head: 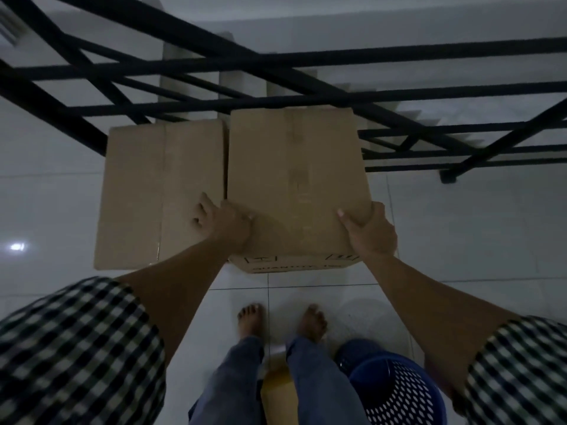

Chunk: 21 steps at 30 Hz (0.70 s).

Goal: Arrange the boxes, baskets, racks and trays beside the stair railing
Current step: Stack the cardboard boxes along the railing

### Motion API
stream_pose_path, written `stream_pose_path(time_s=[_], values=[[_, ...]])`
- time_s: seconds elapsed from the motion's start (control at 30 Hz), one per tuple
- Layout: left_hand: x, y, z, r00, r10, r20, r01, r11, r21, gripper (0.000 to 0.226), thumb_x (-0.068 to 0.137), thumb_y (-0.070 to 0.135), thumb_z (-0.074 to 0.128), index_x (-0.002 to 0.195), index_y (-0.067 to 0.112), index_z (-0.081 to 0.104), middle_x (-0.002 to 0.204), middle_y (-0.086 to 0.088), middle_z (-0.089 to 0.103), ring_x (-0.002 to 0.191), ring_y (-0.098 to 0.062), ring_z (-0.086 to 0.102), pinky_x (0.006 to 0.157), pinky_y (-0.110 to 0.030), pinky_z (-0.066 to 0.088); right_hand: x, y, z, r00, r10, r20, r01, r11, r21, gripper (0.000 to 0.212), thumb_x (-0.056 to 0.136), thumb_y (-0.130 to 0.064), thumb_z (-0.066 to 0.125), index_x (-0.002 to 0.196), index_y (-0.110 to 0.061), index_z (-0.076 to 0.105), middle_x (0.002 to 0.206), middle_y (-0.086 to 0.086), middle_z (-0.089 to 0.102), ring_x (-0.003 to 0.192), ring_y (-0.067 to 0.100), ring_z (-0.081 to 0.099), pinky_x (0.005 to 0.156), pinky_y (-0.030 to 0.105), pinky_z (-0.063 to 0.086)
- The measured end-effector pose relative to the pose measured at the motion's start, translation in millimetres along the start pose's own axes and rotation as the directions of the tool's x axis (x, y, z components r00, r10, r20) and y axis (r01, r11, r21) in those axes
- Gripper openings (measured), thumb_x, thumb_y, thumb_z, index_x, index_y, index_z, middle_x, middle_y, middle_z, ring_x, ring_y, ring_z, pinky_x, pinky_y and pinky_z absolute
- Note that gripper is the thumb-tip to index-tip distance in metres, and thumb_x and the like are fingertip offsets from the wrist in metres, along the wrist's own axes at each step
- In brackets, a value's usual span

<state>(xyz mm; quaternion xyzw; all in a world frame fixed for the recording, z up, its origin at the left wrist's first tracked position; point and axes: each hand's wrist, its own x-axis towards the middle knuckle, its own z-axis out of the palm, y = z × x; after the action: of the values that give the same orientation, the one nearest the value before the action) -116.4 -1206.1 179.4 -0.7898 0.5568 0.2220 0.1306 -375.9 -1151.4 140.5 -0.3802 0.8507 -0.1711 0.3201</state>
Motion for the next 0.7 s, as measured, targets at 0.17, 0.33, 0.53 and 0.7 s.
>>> stream_pose_path(time_s=[0.17, 0.33, 0.53, 0.7], values=[[5.1, 13.7, 14.6, 0.967, 0.102, 0.235, -0.088, 0.994, -0.068, 0.090, 0.096, 0.049, 0.047, 0.154, 0.003, -0.005, 0.162, -0.013, 0.005, 0.147, -0.034, 0.011, 0.116, -0.059, 0.006, 8.5, -6.3, 30.5, 0.995, -0.052, 0.085, 0.053, 0.998, -0.016, 0.072, 0.082, -0.064, 0.067, 0.136, -0.026, 0.037, 0.119, 0.007, 0.065, 0.100, 0.031, 0.065, 0.083, 0.042, 0.055], [0.4, 12.2, 27.8, 0.940, 0.185, 0.286, -0.152, 0.979, -0.134, 0.089, 0.095, 0.039, 0.051, 0.155, 0.010, -0.008, 0.163, -0.007, 0.004, 0.146, -0.034, 0.016, 0.117, -0.056, 0.013, 12.2, 1.4, 50.8, 0.993, -0.031, 0.118, 0.034, 0.999, -0.024, 0.069, 0.091, -0.049, 0.064, 0.144, -0.022, 0.030, 0.126, 0.010, 0.061, 0.108, 0.034, 0.062, 0.087, 0.041, 0.051], [-0.5, -41.2, 26.1, 0.957, -0.114, -0.265, 0.044, 0.965, -0.257, 0.070, 0.091, 0.028, 0.054, 0.152, 0.019, 0.020, 0.155, -0.011, 0.024, 0.137, -0.035, 0.030, 0.109, -0.050, 0.028, 14.9, 5.5, 55.8, 0.988, 0.044, 0.146, -0.038, 0.998, -0.045, 0.076, 0.098, -0.049, 0.051, 0.156, -0.024, 0.008, 0.140, 0.017, 0.046, 0.117, 0.038, 0.055, 0.093, 0.045, 0.046], [4.8, -110.2, 24.2, 0.794, -0.602, -0.086, 0.475, 0.702, -0.530, 0.082, 0.090, 0.050, 0.056, 0.154, 0.017, 0.016, 0.154, -0.013, 0.024, 0.136, -0.037, 0.031, 0.110, -0.051, 0.029, 11.4, -2.5, 57.9, 0.968, 0.190, 0.164, -0.175, 0.979, -0.105, 0.082, 0.098, -0.058, 0.042, 0.156, -0.037, -0.011, 0.148, 0.018, 0.034, 0.127, 0.041, 0.045, 0.105, 0.050, 0.041]])
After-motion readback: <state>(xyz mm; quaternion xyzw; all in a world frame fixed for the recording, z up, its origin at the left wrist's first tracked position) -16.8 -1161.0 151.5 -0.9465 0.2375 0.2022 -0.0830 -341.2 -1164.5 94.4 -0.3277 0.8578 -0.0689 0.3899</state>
